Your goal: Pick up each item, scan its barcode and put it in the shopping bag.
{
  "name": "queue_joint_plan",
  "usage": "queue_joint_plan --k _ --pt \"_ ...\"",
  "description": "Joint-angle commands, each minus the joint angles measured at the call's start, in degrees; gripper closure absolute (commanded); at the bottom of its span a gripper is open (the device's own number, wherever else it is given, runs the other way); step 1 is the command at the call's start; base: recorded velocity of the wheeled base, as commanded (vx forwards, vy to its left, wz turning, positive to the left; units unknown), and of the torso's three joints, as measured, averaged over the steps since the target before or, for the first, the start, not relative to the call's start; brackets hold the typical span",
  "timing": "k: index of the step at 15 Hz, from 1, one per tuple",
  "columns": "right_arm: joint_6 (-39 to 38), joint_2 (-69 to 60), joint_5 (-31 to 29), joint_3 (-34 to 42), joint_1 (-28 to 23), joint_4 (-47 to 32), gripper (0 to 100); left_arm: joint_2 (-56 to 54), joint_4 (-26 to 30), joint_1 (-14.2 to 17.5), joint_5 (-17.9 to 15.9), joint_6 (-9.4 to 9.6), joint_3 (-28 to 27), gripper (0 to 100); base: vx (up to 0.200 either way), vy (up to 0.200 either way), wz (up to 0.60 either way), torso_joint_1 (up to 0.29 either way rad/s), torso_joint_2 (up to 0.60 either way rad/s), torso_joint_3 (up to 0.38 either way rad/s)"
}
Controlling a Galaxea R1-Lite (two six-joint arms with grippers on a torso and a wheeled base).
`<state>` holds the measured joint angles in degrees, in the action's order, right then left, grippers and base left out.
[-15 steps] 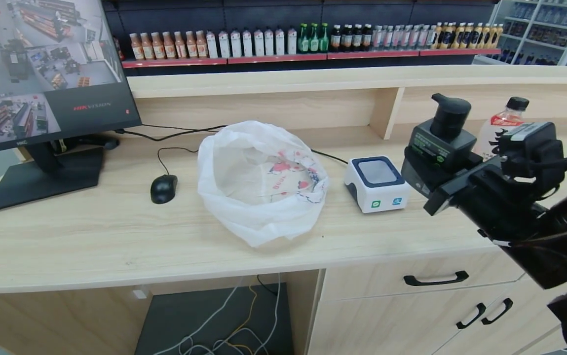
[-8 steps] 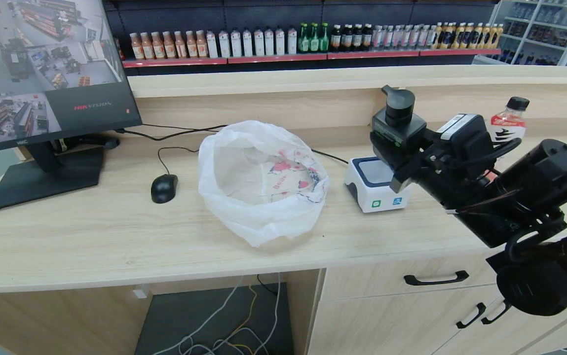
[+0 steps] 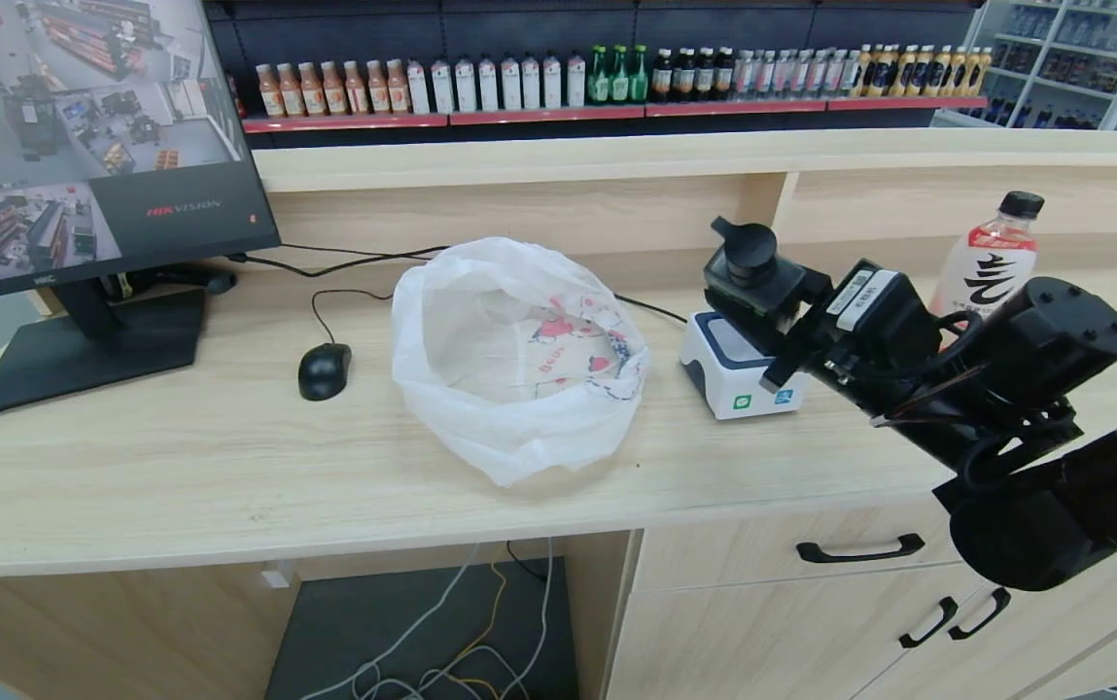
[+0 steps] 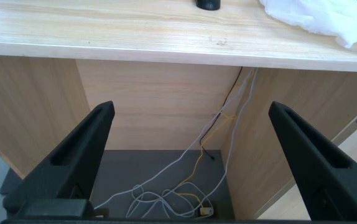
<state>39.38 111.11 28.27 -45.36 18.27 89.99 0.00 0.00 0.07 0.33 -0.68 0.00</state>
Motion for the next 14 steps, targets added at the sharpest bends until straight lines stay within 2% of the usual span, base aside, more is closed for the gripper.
queue_joint_plan --k 1,5,9,14 --pt "0.6 1.6 2.5 -1.6 -2.9 0.0 100 0.0 0.0 0.0 0.0 -0.02 0.0 0 0.0 0.0 0.0 0.0 0.0 0.0" --pt "-0.3 5.2 3.3 -9.3 -4.2 0.0 100 0.0 0.0 0.0 0.0 -0.02 0.0 0 0.0 0.0 0.0 0.0 0.0 0.0" --pt "1.2 7.2 11.1 -10.6 -5.4 0.0 100 0.0 0.0 0.0 0.0 -0.02 0.0 0 0.0 0.0 0.0 0.0 0.0 0.0" --pt "0.7 10.3 11.8 -11.1 -8.2 0.0 100 0.0 0.0 0.0 0.0 -0.02 0.0 0 0.0 0.0 0.0 0.0 0.0 0.0"
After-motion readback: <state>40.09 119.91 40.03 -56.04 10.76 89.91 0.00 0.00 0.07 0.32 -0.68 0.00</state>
